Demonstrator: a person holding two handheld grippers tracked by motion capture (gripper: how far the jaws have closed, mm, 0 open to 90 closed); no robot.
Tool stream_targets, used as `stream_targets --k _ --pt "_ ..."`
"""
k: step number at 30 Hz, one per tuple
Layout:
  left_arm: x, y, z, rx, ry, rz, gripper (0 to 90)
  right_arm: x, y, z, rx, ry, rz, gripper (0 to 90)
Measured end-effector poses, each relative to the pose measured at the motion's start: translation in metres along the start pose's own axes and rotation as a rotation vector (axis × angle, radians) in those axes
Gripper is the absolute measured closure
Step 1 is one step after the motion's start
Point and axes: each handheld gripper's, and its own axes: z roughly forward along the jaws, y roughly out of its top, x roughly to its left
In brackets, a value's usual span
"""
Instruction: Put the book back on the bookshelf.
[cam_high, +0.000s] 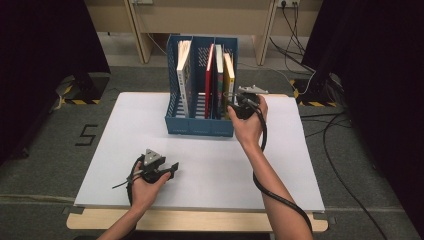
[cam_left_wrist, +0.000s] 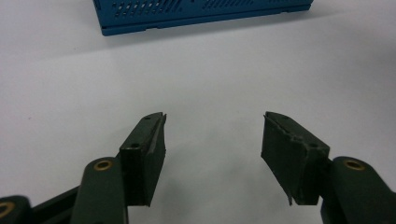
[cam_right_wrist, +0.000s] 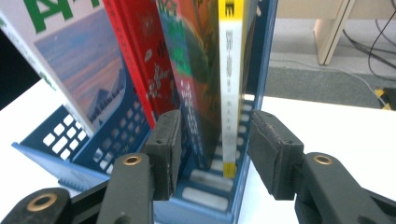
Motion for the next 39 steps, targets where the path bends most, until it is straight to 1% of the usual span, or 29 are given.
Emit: stream_targets --k 3,4,5,6,7,10,11,15,16,20,21,23,24,25,26,27,32,33,35,36,38,39 --pt "0.0 0.0 0.0 0.0 0.001 0.001 38.9 -0.003 -0.006 -0.003 0.013 -0.001 -0.001 54.6" --pt "0.0 0.0 0.0 0.0 0.001 0.001 38.9 -0.004 -0.008 -0.004 0.018 0.003 0.006 54.5" --pt "0.0 0.0 0.0 0.0 0.0 0.001 38.9 -0.006 -0.012 -0.006 0.021 0.001 -0.001 54.1" --pt "0.0 0.0 0.0 0.0 0.0 0.001 38.9 -0.006 -0.012 -0.006 0.021 0.001 -0.001 54.1" --pt "0.0 0.0 0.0 0.003 0.001 0.002 38.9 -0.008 -0.017 -0.01 0.02 0.002 -0.003 54.0" --pt "0.0 0.0 0.0 0.003 0.001 0.0 38.9 -0.011 -0.021 -0.012 0.016 0.003 -0.002 54.0" --pt "0.0 0.0 0.0 0.004 0.001 0.001 38.9 -0.014 -0.026 -0.015 0.022 0.003 0.004 54.0" --pt "-0.001 0.0 0.0 0.003 0.002 0.004 39.0 -0.018 -0.031 -0.018 0.025 0.0 0.0 54.3" --pt "0.0 0.0 0.0 0.003 0.002 0.003 39.0 -0.021 -0.035 -0.019 0.027 0.002 -0.002 54.3" --pt "0.0 0.0 0.0 0.003 0.001 0.001 39.0 -0.025 -0.041 -0.021 0.033 -0.001 0.006 54.2" --pt "0.0 0.0 0.0 0.003 0.0 0.001 39.0 -0.028 -0.046 -0.023 0.041 -0.005 0.009 53.8" --pt "0.0 0.0 0.0 0.003 0.0 0.001 39.0 -0.029 -0.049 -0.023 0.043 -0.009 0.01 53.6" --pt "0.0 0.0 0.0 0.001 0.0 -0.001 39.0 -0.03 -0.052 -0.024 0.047 -0.01 0.011 53.3" --pt "0.0 0.0 0.0 0.0 0.0 -0.002 39.0 -0.032 -0.061 -0.024 0.059 -0.009 0.016 52.8" --pt "0.0 0.0 0.0 0.0 0.0 -0.002 38.9 -0.032 -0.061 -0.024 0.059 -0.009 0.016 52.8" --pt "0.0 0.0 0.0 0.001 0.0 -0.001 39.0 -0.035 -0.071 -0.025 0.075 -0.015 0.022 52.6" --pt "-0.001 0.0 0.0 0.001 0.002 0.005 39.1 -0.04 -0.094 -0.026 0.108 -0.025 0.021 52.0" --pt "-0.001 0.0 0.0 0.001 0.002 0.005 39.1 -0.04 -0.094 -0.026 0.108 -0.025 0.021 52.0" --pt "-0.001 0.0 0.0 0.001 0.002 0.005 39.1 -0.042 -0.103 -0.027 0.122 -0.026 0.023 51.6" --pt "-0.001 0.0 0.0 0.0 0.002 0.007 39.0 -0.044 -0.113 -0.028 0.134 -0.029 0.024 51.4" --pt "-0.001 0.0 0.0 0.001 0.002 0.009 39.0 -0.046 -0.123 -0.03 0.145 -0.024 0.032 50.4" --pt "-0.001 0.0 0.0 0.001 0.002 0.009 39.0 -0.046 -0.123 -0.03 0.145 -0.024 0.032 50.4"
